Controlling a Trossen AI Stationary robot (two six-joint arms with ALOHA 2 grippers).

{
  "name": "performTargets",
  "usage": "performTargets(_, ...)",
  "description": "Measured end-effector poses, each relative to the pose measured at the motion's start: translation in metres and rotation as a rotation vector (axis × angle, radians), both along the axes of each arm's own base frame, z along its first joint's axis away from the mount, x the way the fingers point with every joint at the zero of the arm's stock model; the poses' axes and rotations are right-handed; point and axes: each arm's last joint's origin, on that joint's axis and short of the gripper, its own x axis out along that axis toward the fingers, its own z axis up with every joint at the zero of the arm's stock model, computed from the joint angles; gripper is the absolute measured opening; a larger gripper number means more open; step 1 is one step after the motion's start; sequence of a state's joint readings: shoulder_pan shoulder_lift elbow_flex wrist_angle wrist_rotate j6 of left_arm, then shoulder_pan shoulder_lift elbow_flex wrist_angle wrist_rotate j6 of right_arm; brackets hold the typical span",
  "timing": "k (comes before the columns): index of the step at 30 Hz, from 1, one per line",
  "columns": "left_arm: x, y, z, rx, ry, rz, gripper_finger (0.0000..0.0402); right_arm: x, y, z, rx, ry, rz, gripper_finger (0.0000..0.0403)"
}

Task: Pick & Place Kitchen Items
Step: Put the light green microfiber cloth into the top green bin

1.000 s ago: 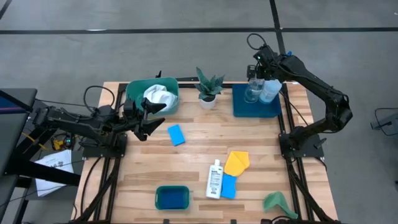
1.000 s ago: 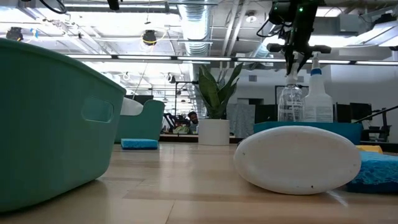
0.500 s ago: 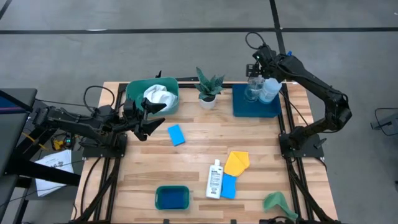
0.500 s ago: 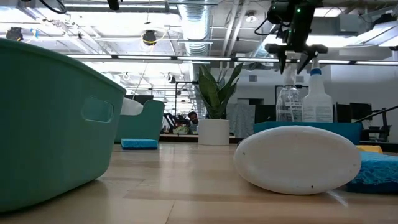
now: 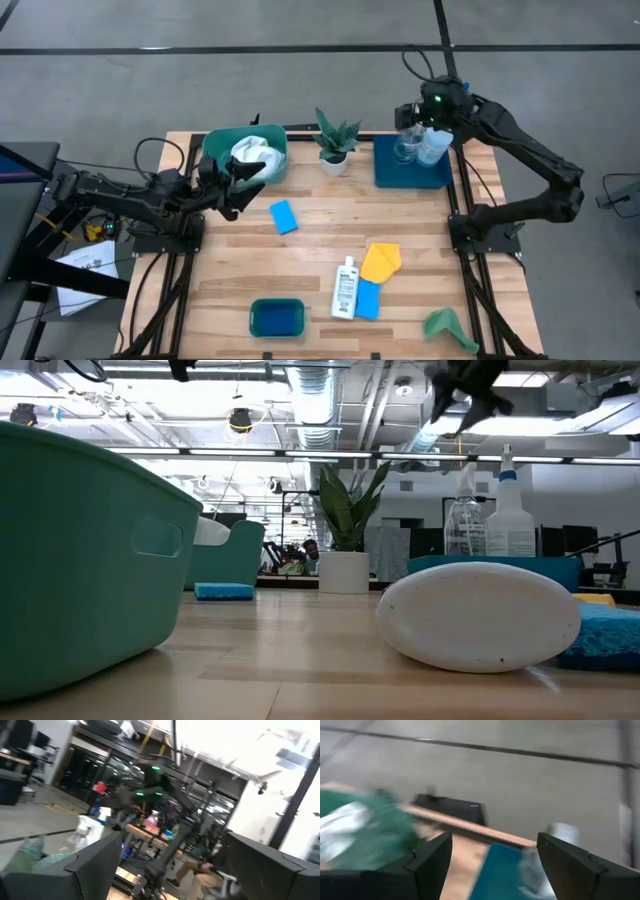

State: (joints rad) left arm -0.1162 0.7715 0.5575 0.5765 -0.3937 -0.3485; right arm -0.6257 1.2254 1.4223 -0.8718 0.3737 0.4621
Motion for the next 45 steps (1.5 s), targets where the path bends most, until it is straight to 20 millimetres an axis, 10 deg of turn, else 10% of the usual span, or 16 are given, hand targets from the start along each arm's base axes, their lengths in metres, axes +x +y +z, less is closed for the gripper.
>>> performTargets(16, -0.002, 0.005, 0.0, -0.111, -0.023, 0.139, 0.0347, -0.009, 0.086, -0.006, 0.294, 0.094, 0.357, 0.0281)
performTargets(34, -0.003, 0.005, 0.001, -0.119, -0.033, 0.174, 0.0347, 0.007, 0.175, -0.102, 0.626, 0.224, 0.358, 0.0281)
performTargets(45, -0.003, 0.005, 0.001, -0.123, -0.036, 0.172, 0.0347, 0.008, 0.193, -0.144, 0.716, 0.18, 0.305, 0.0281)
